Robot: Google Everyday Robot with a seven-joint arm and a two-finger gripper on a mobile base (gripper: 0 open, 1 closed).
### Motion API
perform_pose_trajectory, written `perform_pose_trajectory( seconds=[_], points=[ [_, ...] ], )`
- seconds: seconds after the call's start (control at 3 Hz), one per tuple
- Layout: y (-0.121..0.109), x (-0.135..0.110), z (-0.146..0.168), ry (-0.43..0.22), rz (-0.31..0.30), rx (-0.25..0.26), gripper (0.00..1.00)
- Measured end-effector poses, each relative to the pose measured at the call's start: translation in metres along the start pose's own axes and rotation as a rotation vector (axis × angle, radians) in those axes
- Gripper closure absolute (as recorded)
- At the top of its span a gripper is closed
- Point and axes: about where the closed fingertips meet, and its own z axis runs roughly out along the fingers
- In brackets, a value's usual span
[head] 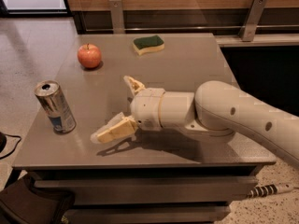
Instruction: Move redbull can near sponge
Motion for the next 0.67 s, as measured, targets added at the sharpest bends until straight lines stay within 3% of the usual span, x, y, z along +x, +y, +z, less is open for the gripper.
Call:
perform_pose_trajectory(
  seconds=[0.33,0.67],
  points=[
    [0.008,-0.005,0.025,-0.011,0.001,-0.039,0.0],
    [0.019,-0.007,0.048,-0.021,0.025,-0.041,0.0]
  ],
)
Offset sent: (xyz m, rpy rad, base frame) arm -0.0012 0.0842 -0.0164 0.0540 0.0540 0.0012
